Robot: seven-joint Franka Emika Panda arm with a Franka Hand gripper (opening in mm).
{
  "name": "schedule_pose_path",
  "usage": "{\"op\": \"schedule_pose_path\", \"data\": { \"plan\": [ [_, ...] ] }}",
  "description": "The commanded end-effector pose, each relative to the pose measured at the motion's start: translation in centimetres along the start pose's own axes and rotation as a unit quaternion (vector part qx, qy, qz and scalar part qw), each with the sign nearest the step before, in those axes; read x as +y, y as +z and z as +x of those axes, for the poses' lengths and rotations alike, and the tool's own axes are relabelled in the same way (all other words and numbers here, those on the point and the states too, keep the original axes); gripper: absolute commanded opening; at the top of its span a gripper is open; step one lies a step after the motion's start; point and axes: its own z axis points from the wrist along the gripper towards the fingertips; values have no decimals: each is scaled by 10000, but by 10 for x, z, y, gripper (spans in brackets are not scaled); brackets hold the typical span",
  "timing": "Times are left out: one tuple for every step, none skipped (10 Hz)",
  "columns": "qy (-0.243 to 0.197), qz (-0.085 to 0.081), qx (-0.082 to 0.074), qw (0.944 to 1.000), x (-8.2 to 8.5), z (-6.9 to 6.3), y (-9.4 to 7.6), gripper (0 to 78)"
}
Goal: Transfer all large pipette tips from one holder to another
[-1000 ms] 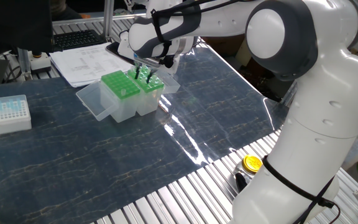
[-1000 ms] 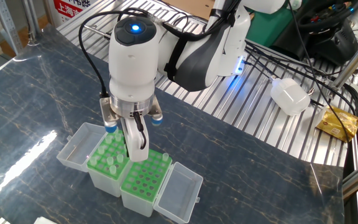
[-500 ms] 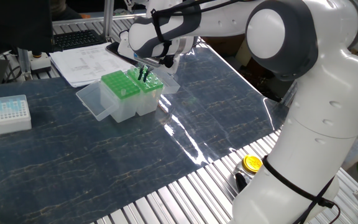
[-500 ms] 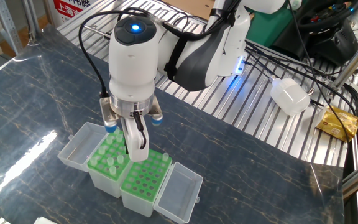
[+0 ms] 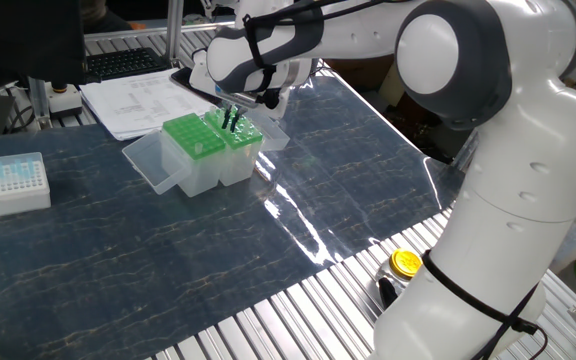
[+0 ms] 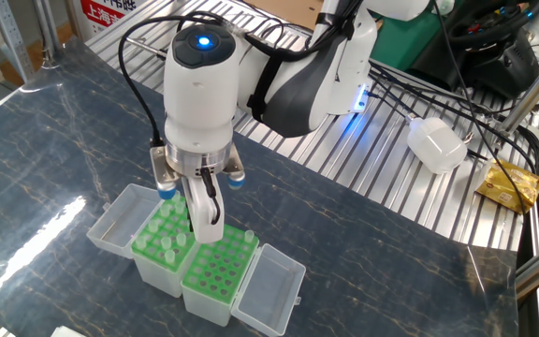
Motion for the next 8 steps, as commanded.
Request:
{"op": "schedule_pose_path", "data": {
  "plan": [
    [-126,23,14,9999,-8,-2,-24,11],
    [-137,24,17,9999,-8,-2,-26,11],
    [-139,24,17,9999,-9,-2,-27,11],
    [-140,23,17,9999,-9,-2,-30,11],
    [-147,25,11,9999,-10,-1,-33,11],
    [-147,28,5,9999,-10,0,-38,11],
    [-119,30,-1,9999,-9,0,-43,11],
    [-87,28,-2,10000,-7,1,-48,11]
  ]
}}
